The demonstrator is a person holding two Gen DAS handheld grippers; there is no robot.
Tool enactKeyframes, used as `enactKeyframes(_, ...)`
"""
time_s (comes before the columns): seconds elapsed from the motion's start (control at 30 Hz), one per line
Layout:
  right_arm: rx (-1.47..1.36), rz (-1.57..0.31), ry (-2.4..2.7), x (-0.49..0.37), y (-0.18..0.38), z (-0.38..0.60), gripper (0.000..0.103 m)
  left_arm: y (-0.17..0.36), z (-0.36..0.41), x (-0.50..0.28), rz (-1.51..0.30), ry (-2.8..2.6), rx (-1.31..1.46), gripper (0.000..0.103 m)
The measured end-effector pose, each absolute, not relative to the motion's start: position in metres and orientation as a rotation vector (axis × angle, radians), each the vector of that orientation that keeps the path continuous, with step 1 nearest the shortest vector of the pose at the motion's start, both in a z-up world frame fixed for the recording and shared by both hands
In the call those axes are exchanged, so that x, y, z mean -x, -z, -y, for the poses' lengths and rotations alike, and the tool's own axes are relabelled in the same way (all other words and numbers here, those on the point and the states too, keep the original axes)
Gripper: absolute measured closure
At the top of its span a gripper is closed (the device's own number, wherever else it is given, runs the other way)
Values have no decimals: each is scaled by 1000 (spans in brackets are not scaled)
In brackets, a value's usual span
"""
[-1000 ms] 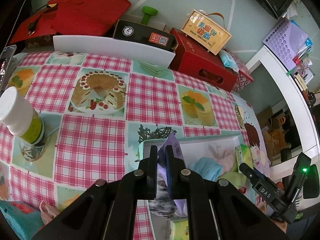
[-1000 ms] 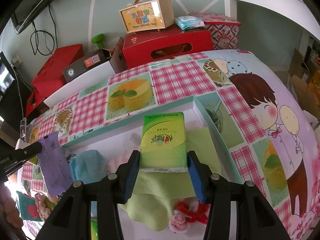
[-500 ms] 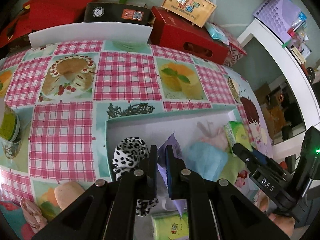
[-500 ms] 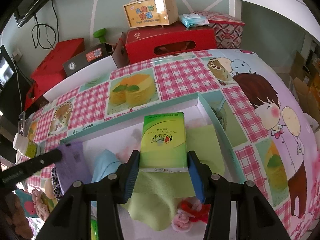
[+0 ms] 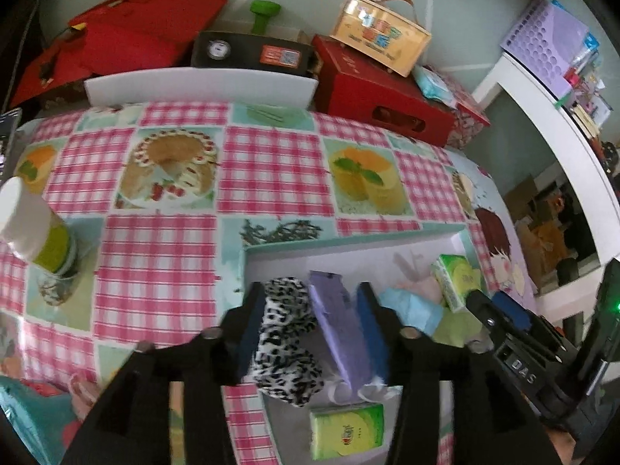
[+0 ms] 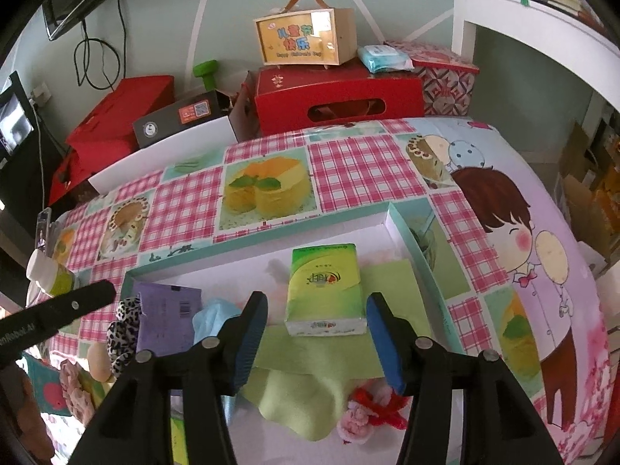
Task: Organize soft objects
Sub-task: 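Open the left tool to drop the packet while the right tool drops the tissue box onto the green cloth, then move both open tools back toward the pink cloth and peach ball beside the tray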
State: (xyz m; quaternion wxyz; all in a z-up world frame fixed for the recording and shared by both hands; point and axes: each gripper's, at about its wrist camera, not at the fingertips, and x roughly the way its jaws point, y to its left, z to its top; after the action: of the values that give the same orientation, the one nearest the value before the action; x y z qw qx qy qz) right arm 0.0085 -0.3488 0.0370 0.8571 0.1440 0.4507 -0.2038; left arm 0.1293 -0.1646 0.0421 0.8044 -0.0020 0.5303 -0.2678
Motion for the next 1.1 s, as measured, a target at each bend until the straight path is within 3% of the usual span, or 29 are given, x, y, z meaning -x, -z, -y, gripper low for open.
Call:
enactKeyframes(0.1, -300, -965, 448, -8, -38, 348, 36, -41, 159, -132, -1129, 523, -12, 41)
enactKeyframes(0.23, -304, -991, 452, -9, -37, 346, 34, -34, 151, -136, -1130, 464, -20, 27)
enactKeyframes(0.4, -278, -1003, 456, -11, -35, 341, 26, -28, 144, -137, -1113, 406, -37, 22)
enactKeyframes(0.47, -269, -1006, 461, -11, -35, 340, 19, -27, 143, -138, -1109, 388, -37, 11)
enactKeyframes(0.6, -257, -1008, 464, -13, -35, 338, 16, -24, 139, -139, -1111, 372, -17, 11)
enactKeyframes(0.73, -248, -1011, 471, -14, -34, 338, 4, -24, 136, -139, -1099, 348, -12, 7)
enactKeyframes(0.83, -248, -1004, 475, -13, -34, 338, 1, -24, 134, -139, -1091, 337, -9, 7)
enactKeyframes(1.1, -258, -973, 506, -11, -37, 341, 0, -29, 122, -139, -1042, 285, 11, 6)
